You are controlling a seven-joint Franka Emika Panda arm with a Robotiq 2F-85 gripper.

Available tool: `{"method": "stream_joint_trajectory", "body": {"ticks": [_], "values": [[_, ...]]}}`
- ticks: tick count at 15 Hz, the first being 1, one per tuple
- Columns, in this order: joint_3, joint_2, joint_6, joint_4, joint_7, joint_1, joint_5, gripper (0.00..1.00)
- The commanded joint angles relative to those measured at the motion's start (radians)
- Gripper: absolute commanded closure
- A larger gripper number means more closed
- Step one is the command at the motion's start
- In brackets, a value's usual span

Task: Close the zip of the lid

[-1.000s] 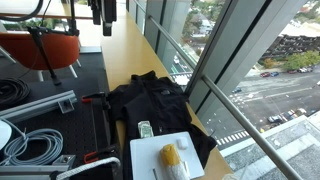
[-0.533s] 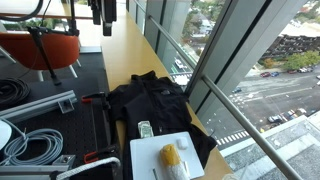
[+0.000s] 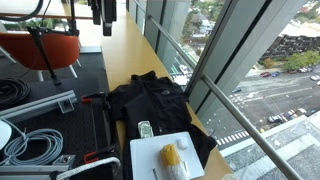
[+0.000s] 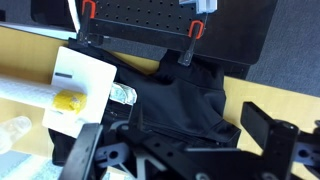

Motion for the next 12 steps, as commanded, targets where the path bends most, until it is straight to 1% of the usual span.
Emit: {"method": "stream_joint_trajectory", "body": {"ticks": [1,5,7,9,12], "values": [[-0.006,0.001,-0.002,0.001,0.003,0.007,-0.003,0.0],[-0.015,0.009,-0.008,0.007,-0.012,0.006,0.003,0.0],[-0.028,0.01,0.018,-0.013,-0.025,-0.008,-0.018,0.0],[-0.054,0.012,0.067,-0.044,-0.07,-0.02,-0.042,0.0],[-0.088,0.018,0.237,-0.112,-0.115,-0.049,-0.096,0.0]]}}
